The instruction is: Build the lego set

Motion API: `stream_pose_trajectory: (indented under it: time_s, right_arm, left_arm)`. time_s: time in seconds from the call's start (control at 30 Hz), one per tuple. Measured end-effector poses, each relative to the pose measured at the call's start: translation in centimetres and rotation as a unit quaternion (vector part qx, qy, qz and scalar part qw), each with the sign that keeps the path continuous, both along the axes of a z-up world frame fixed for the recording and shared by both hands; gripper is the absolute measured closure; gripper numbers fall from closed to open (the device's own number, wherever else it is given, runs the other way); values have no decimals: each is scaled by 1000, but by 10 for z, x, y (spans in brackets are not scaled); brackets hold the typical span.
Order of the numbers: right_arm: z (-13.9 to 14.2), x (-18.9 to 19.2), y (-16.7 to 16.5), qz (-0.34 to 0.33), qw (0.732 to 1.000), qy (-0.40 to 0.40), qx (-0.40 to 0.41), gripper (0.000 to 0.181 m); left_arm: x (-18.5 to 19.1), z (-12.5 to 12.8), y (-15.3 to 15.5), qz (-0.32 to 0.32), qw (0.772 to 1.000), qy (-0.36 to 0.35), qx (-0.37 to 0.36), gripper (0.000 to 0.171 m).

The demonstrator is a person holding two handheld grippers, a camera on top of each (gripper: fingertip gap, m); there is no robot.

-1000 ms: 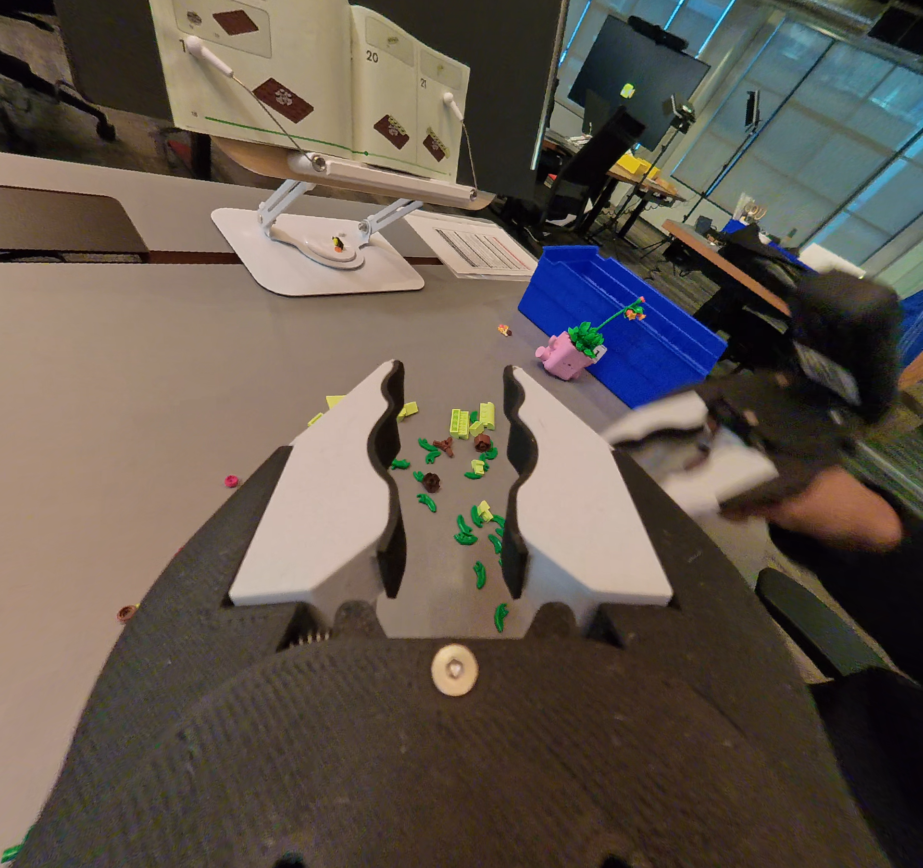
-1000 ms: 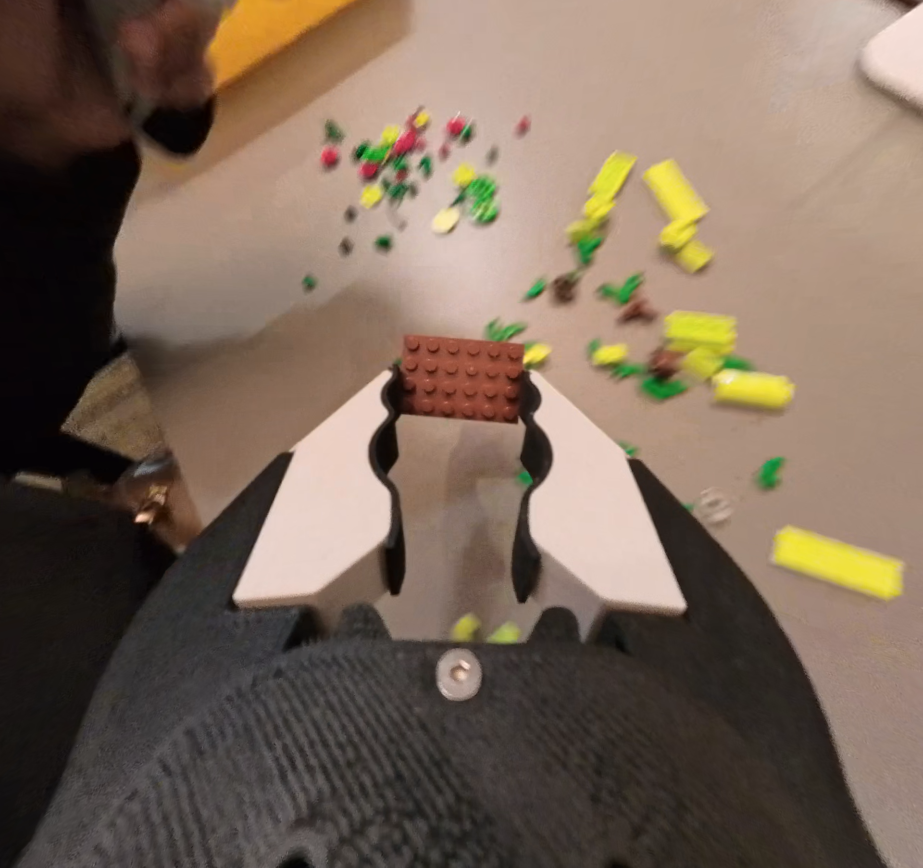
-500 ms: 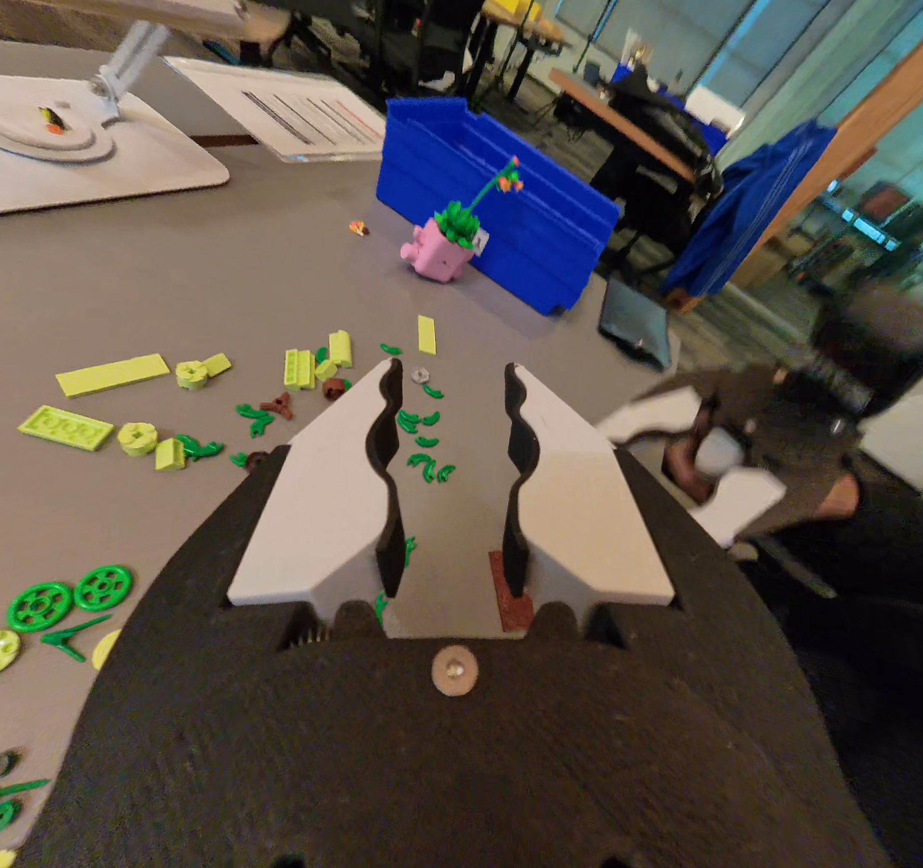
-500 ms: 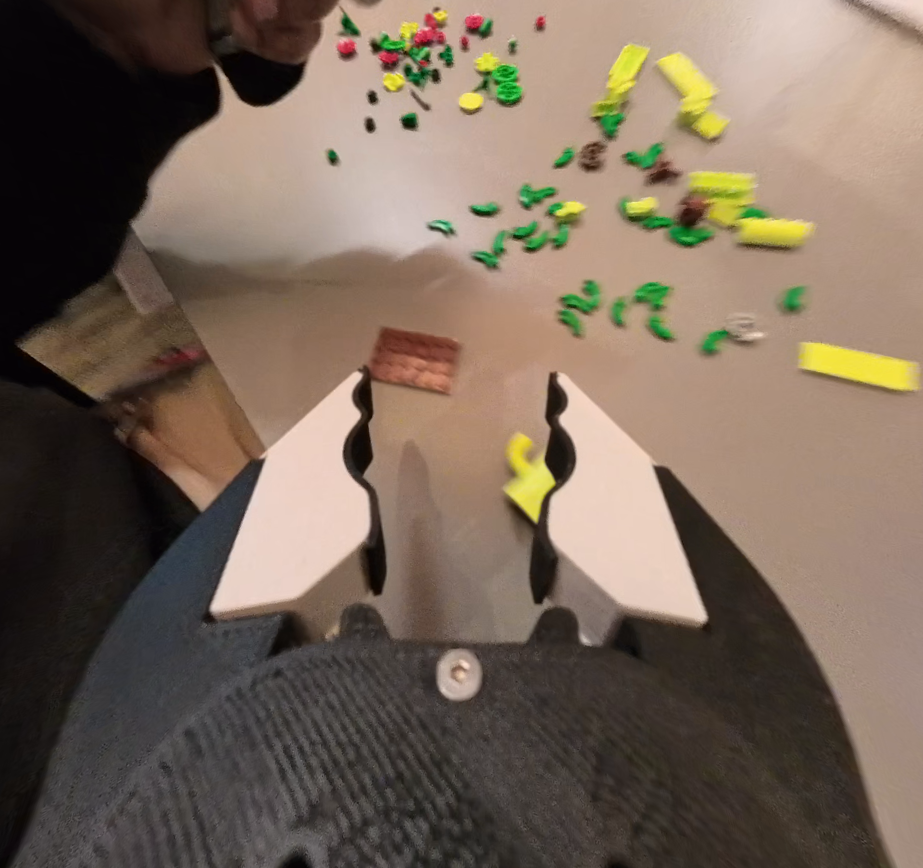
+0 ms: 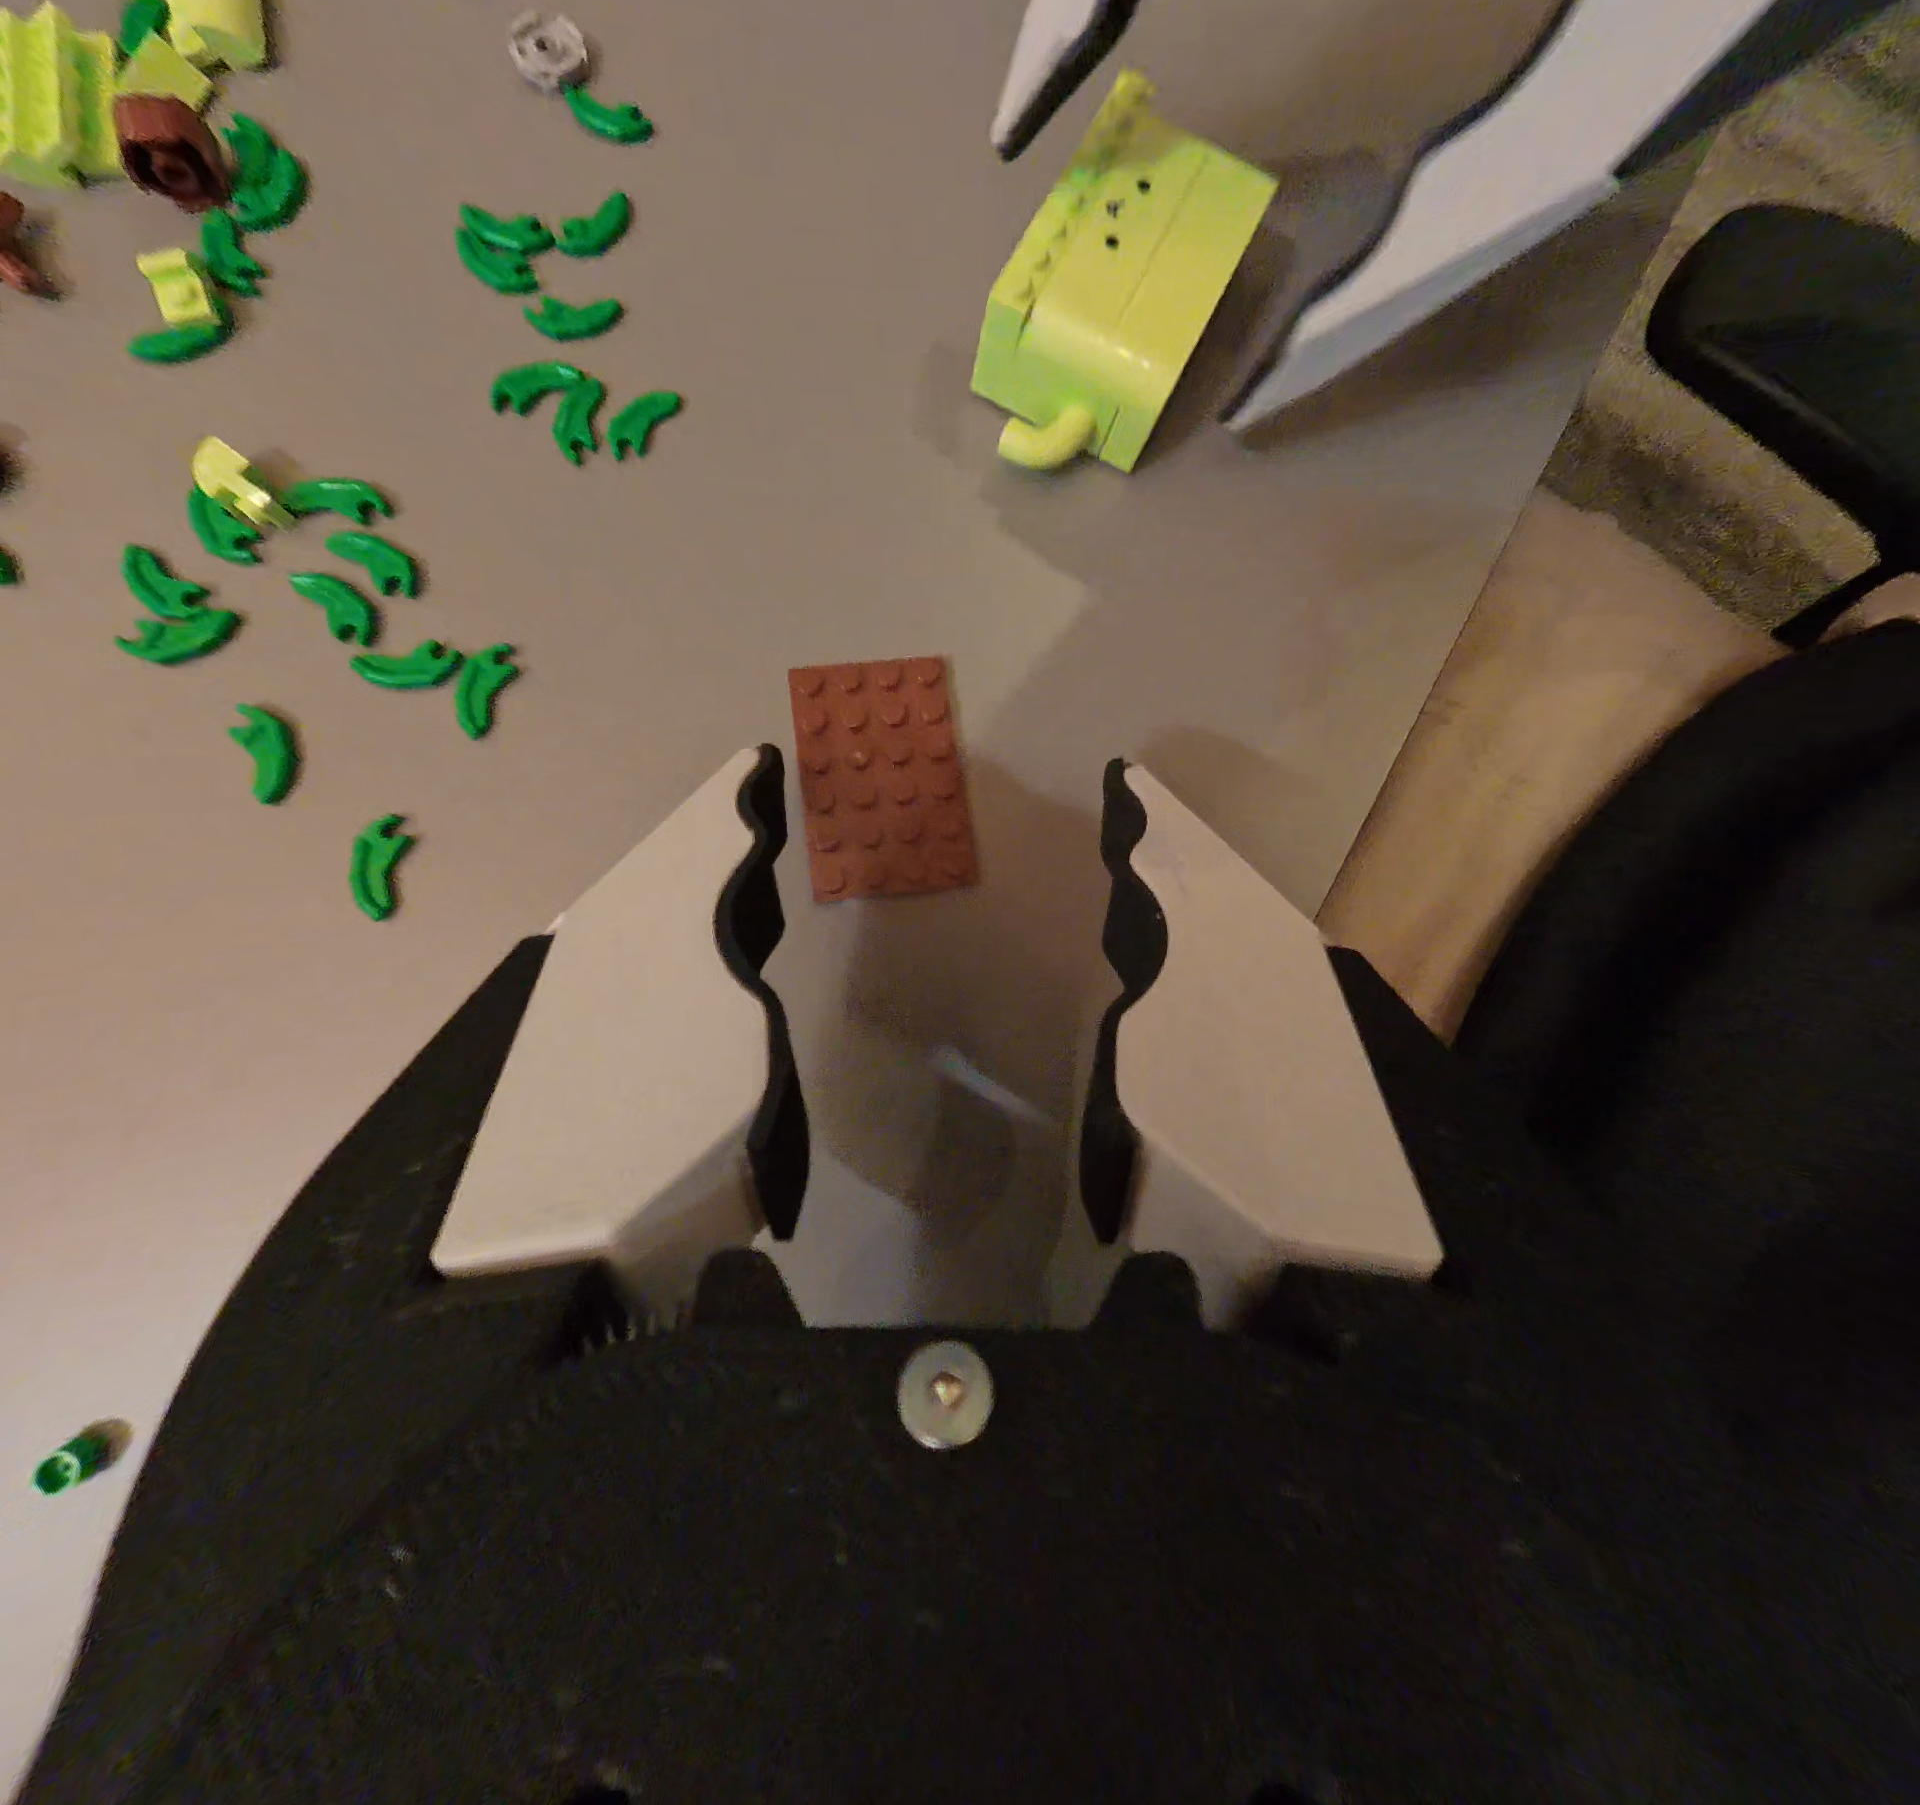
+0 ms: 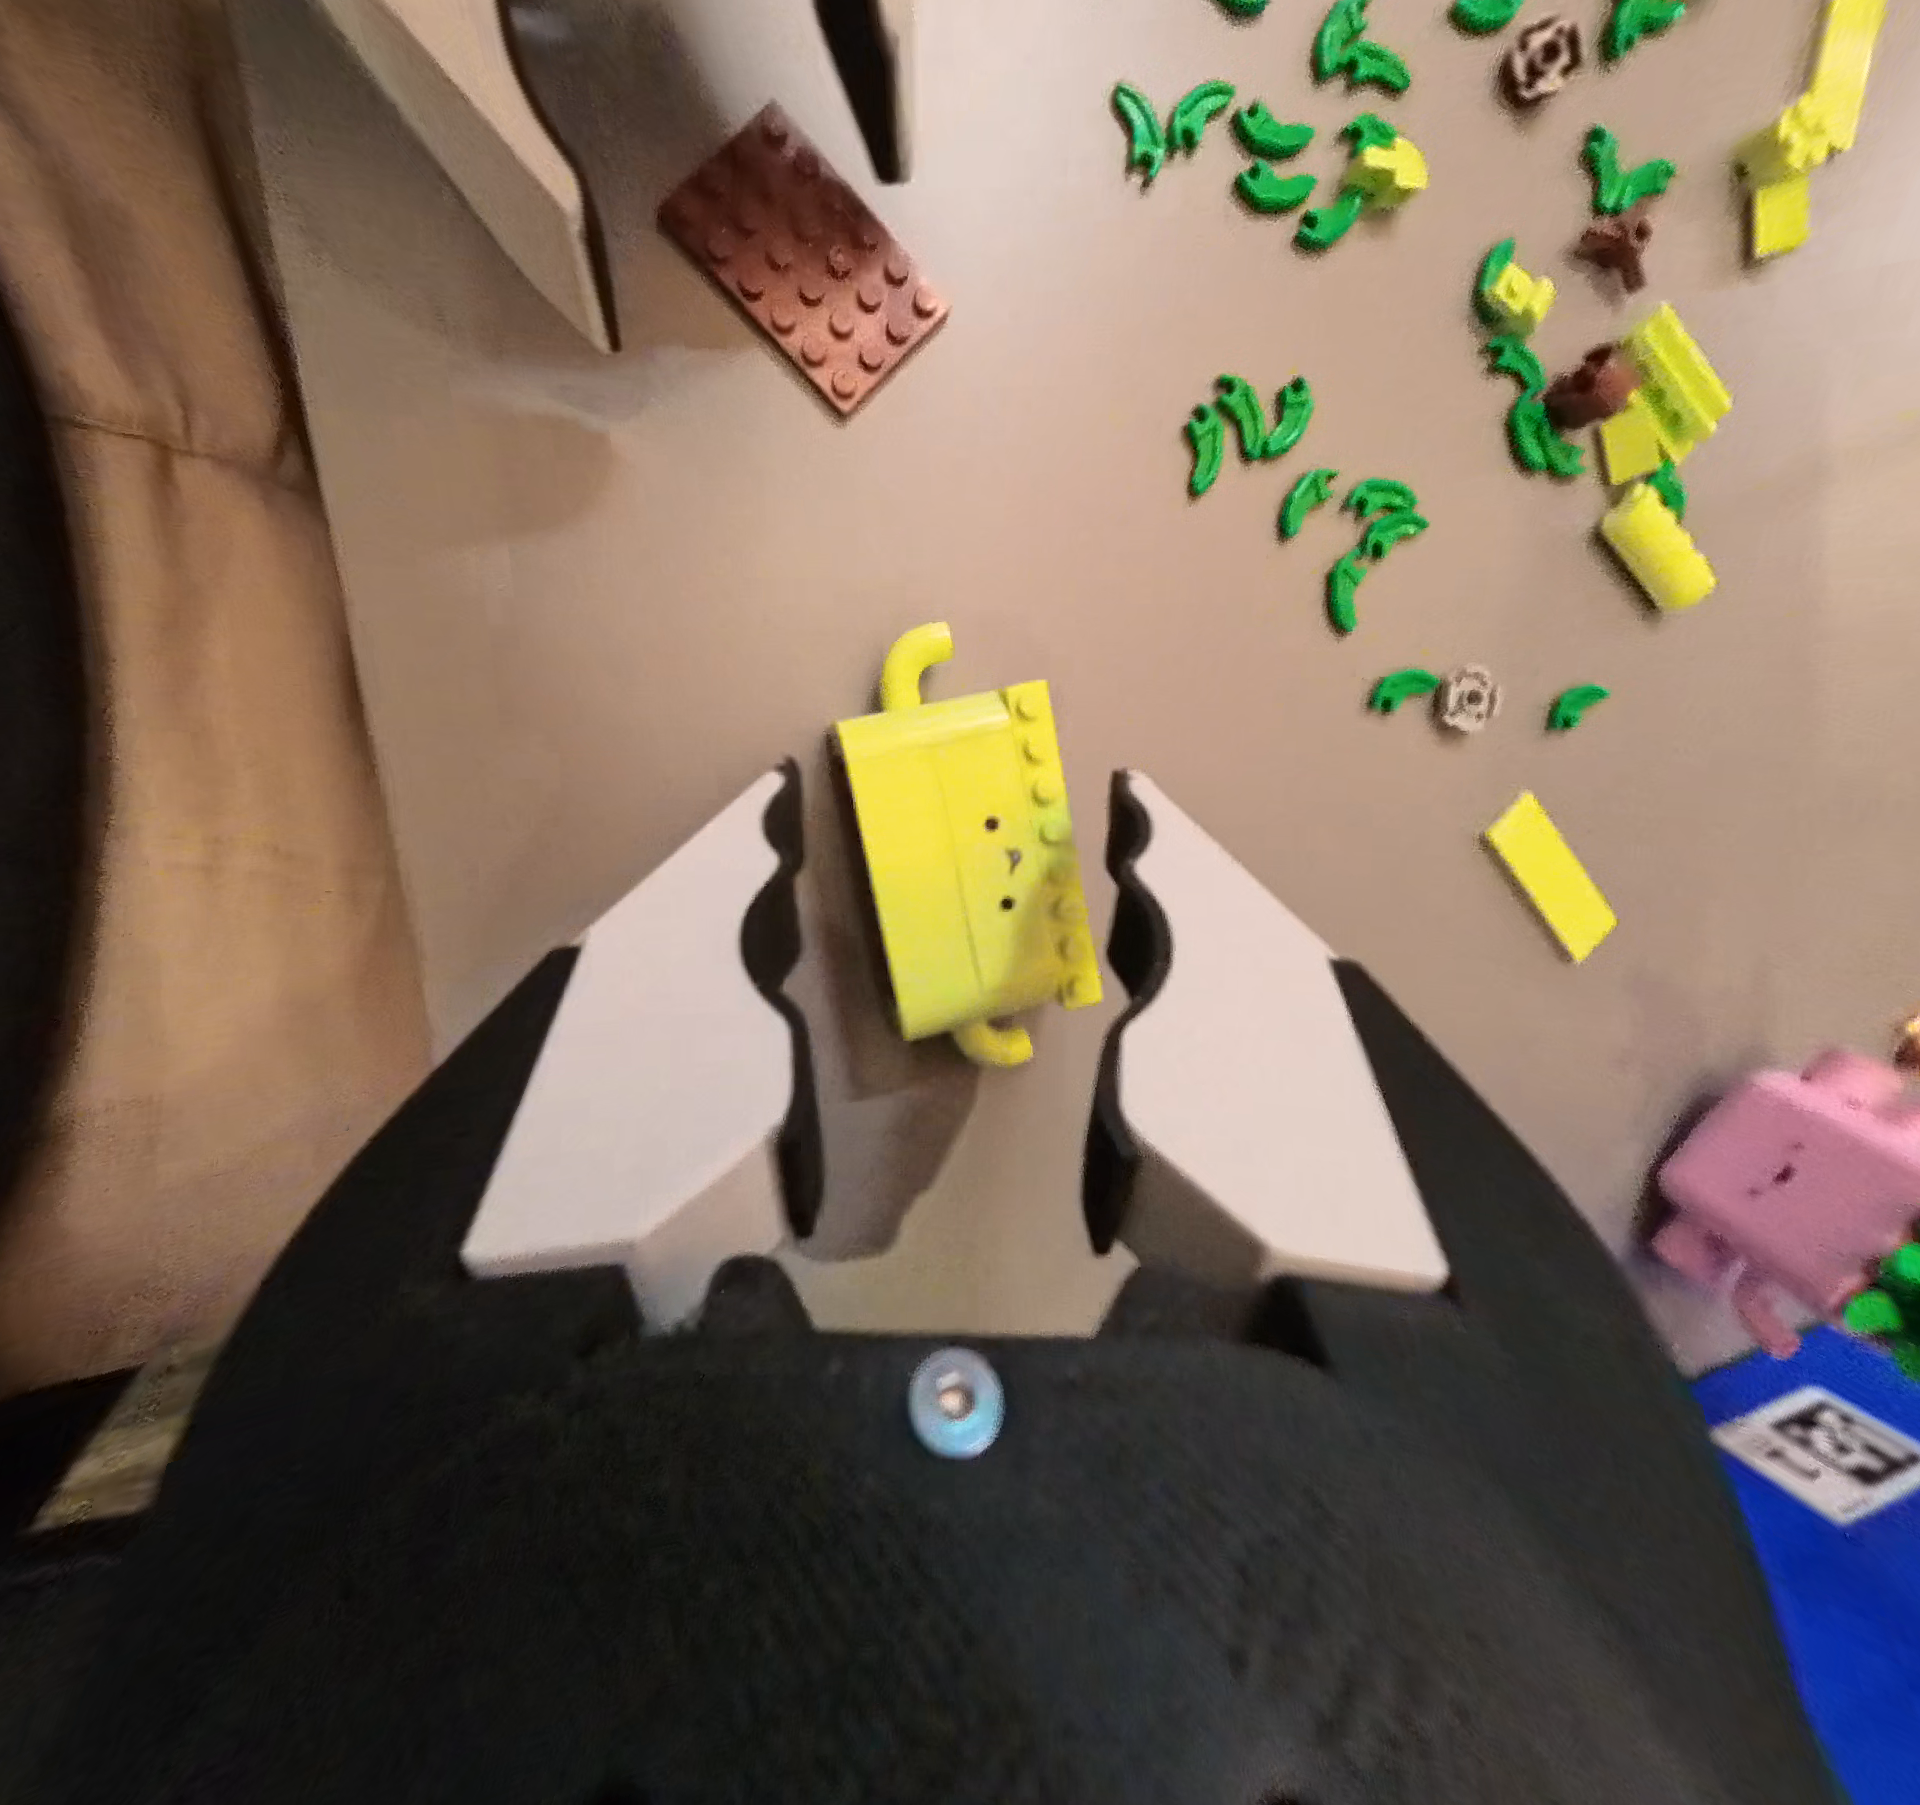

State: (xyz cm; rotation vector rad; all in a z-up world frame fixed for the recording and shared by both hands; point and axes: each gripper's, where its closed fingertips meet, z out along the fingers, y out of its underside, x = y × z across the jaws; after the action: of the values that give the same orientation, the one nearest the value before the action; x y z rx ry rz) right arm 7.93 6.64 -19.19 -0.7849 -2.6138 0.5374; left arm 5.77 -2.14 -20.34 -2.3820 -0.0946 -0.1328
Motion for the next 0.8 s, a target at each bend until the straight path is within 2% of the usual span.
stream_pose_trajectory:
  time_s: [0.1,0.2,0.3,0.5,0.57,0.67,0.73,0.8]
  right_arm:
    - [-9,-3,2,19,1000,-14,10,138]
    - [-12,1,12,15,999,-30,12,138]
    - [-12,8,39,-3,999,-38,35,139]
    - [-11,15,99,-54,995,-41,75,138]
    - [-1,10,109,-83,993,-18,85,122]
    - [26,-1,86,-96,994,42,43,110]
    - [39,-5,49,-79,994,76,-29,109]
    - [36,-3,13,-57,990,85,-93,110]
  left_arm:
    - [1,-8,-2,9,1000,8,-7,121]
    - [-4,-9,-6,19,1000,-1,-10,127]
    - [-10,-11,-7,16,1000,12,-9,137]
    - [-5,-10,9,-61,997,36,-4,142]
    - [0,-10,20,-99,995,28,2,143]
    - [5,-10,35,-157,987,31,4,142]
    - [9,-10,43,-192,981,33,11,142]
    - [8,-10,46,-213,976,41,14,141]
